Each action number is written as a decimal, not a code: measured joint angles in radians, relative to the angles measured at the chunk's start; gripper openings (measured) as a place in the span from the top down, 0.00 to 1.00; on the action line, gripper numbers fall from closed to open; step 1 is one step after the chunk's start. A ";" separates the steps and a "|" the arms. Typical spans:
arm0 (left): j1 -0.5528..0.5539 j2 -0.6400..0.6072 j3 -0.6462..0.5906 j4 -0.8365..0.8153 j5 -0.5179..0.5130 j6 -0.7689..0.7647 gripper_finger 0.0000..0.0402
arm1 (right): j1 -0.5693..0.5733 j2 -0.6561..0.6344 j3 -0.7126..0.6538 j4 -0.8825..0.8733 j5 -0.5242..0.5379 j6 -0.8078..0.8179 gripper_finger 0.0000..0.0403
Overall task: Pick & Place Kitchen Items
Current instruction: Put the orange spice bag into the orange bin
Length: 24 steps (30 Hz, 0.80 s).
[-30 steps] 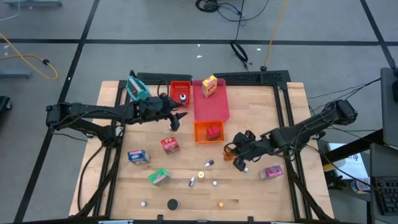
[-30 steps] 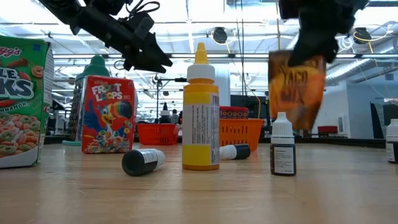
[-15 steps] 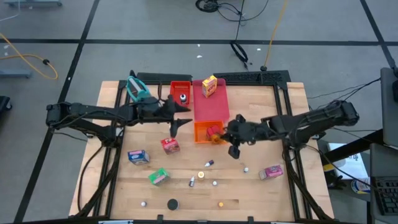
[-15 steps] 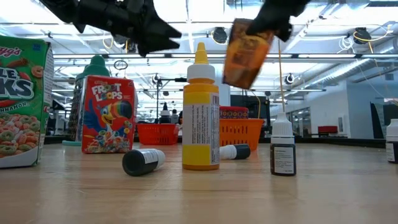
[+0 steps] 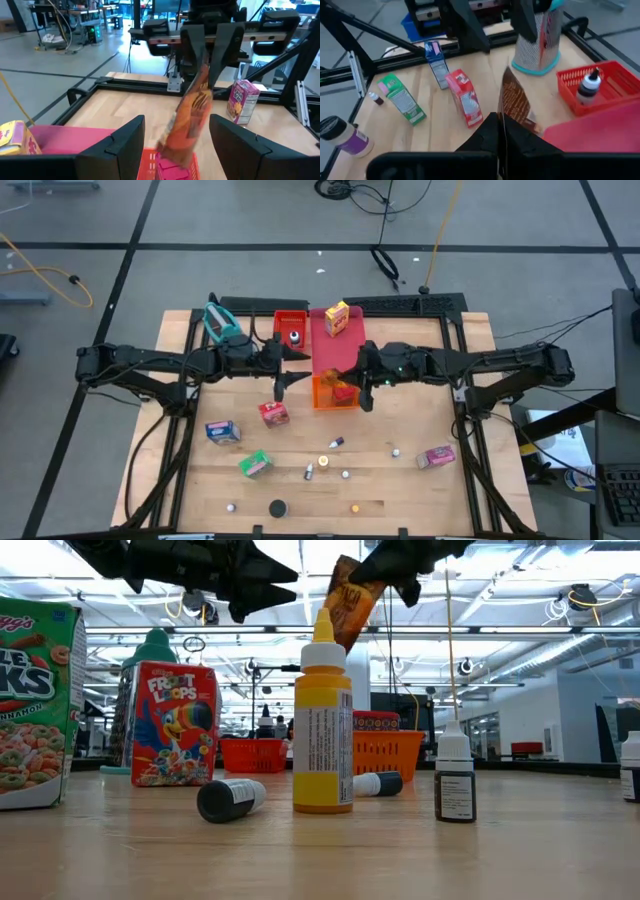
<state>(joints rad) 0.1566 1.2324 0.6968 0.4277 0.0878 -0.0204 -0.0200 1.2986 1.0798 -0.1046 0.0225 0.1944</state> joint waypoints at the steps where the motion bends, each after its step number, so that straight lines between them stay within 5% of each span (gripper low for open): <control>1: 0.000 0.007 0.000 0.016 0.002 0.000 0.44 | -0.008 0.006 0.000 0.007 -0.017 -0.008 1.00; 24: 0.001 0.082 0.000 0.087 0.054 -0.021 0.44 | -0.080 0.195 0.137 0.012 -0.132 -0.103 1.00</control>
<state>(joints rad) 0.1574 1.3149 0.6968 0.5150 0.1417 -0.0414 -0.0998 1.4932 1.2163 -0.0929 -0.1097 0.0913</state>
